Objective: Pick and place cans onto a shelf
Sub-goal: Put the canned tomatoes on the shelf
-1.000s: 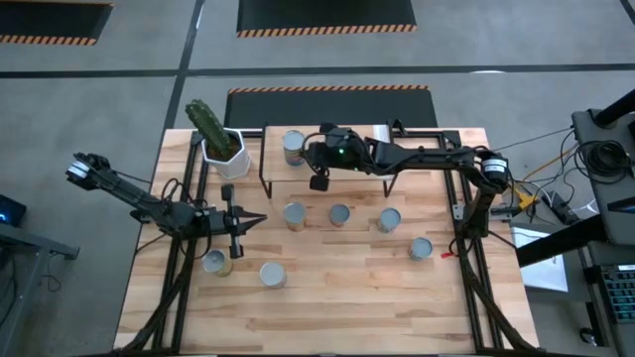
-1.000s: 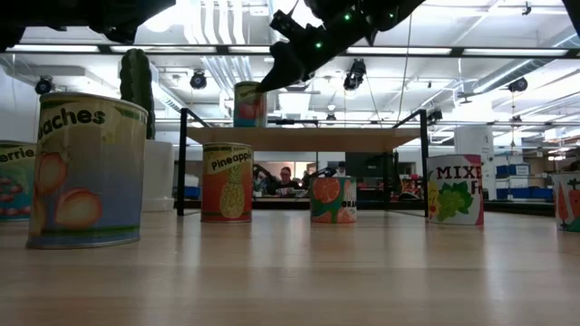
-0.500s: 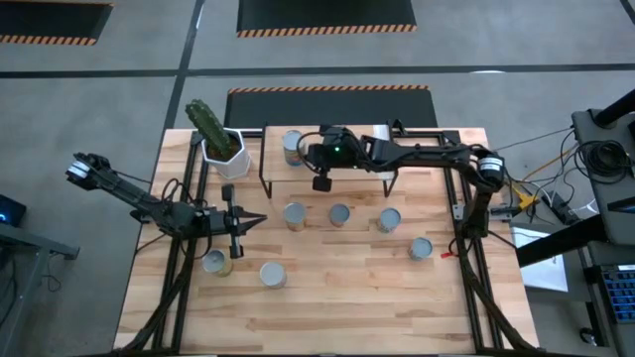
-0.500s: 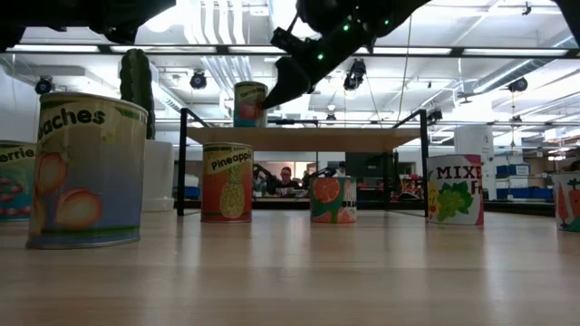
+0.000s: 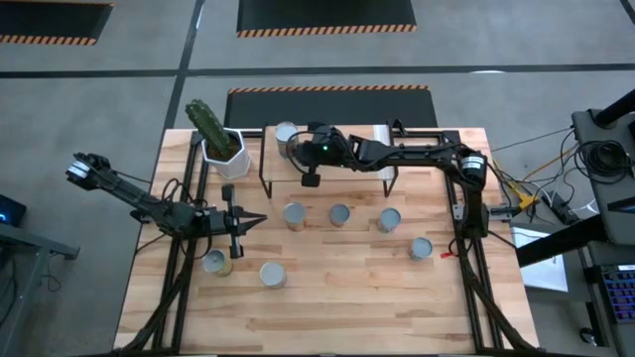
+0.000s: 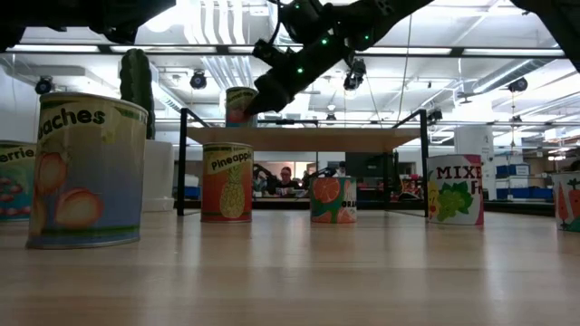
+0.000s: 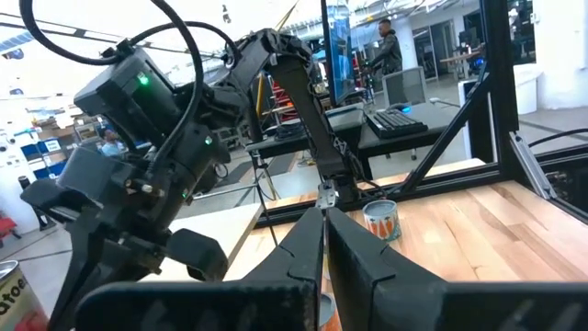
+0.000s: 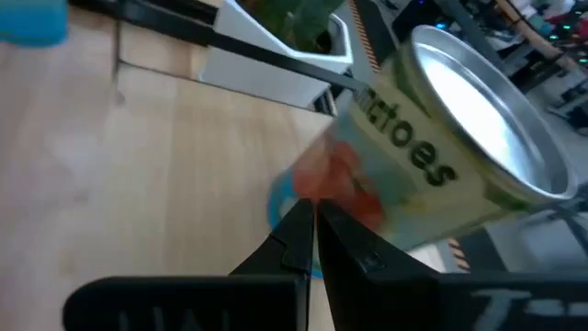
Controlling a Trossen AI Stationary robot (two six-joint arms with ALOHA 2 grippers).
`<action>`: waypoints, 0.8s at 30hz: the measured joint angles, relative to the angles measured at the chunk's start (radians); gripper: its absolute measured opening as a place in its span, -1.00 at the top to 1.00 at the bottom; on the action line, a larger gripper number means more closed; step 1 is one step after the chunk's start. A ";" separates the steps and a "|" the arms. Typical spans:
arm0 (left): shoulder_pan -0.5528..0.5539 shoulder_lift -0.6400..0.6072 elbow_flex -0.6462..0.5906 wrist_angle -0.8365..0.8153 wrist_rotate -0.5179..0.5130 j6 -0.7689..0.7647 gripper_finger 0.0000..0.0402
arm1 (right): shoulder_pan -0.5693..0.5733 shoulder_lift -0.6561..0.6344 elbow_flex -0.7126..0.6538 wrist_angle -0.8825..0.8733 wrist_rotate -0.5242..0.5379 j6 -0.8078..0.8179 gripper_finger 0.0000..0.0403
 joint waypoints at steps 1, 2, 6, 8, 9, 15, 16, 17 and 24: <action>0.000 0.000 0.000 0.000 0.000 0.000 1.00 | -0.002 -0.001 0.001 -0.004 0.013 -0.014 0.96; 0.000 0.000 0.000 0.000 0.000 0.000 1.00 | -0.006 -0.002 0.002 -0.003 0.016 -0.025 0.96; 0.000 0.000 0.000 0.001 0.000 0.000 1.00 | -0.032 -0.001 0.010 0.007 0.011 -0.061 0.96; 0.000 0.000 0.000 0.000 0.000 0.000 1.00 | -0.047 0.001 0.011 0.019 -0.005 -0.064 0.96; 0.000 0.000 0.000 0.001 0.000 0.000 1.00 | -0.055 0.002 0.011 0.028 -0.020 -0.064 0.96; 0.000 0.000 0.000 0.003 0.000 0.007 1.00 | -0.081 0.003 0.011 0.063 -0.118 -0.023 0.96; 0.000 0.000 0.000 0.004 -0.001 0.007 1.00 | -0.083 0.003 0.012 0.069 -0.121 -0.020 0.96; 0.000 0.000 0.000 0.004 -0.001 0.010 1.00 | -0.083 0.003 0.012 0.076 -0.121 -0.020 0.96; 0.000 0.000 0.000 0.004 -0.001 0.016 1.00 | -0.086 0.003 0.010 0.115 -0.140 -0.020 0.96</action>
